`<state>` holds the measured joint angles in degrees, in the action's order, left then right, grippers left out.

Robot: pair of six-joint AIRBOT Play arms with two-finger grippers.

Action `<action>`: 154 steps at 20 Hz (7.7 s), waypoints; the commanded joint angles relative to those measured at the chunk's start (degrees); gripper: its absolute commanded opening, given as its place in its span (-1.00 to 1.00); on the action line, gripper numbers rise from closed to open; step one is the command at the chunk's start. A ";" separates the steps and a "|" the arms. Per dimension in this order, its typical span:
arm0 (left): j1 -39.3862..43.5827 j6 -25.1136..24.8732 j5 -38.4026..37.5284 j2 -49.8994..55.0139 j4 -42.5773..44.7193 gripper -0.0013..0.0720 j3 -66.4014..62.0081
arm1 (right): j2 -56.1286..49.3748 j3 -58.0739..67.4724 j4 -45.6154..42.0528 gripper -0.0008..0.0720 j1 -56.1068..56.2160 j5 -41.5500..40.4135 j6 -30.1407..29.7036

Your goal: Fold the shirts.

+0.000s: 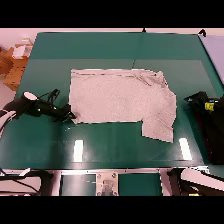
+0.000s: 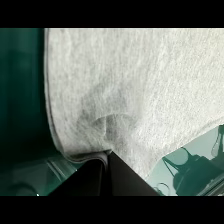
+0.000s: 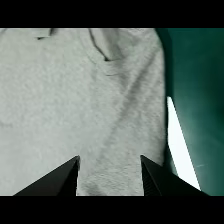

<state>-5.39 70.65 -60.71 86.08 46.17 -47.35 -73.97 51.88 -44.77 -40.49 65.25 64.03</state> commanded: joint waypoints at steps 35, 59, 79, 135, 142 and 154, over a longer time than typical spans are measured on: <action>0.42 7.54 -10.60 -40.02 13.88 -0.91 -64.37 | 40.81 40.22 1.09 -0.94 5.62 -10.23 -0.55; 0.42 -6.12 13.18 14.25 -8.79 -0.91 -42.10 | -32.46 44.96 7.63 -0.94 20.94 -19.06 -0.59; 7.10 15.76 -11.76 14.99 21.57 -0.91 -36.98 | -32.30 38.34 -15.96 -0.94 16.44 2.08 2.80; 15.61 28.28 44.52 -26.67 -14.80 -0.91 31.63 | 5.35 -4.42 2.45 -0.46 -1.70 -1.66 3.50; 15.21 23.32 45.66 -26.64 -14.95 -0.91 31.65 | 8.90 -18.21 -7.45 0.00 -2.29 3.61 12.26; 15.21 23.32 45.57 -26.67 -14.93 -0.91 31.65 | 2.86 -27.08 9.25 0.00 -0.20 -3.19 -1.33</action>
<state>9.87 94.06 -15.00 59.40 31.20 -15.73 -69.58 25.34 -39.90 -41.23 61.87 66.00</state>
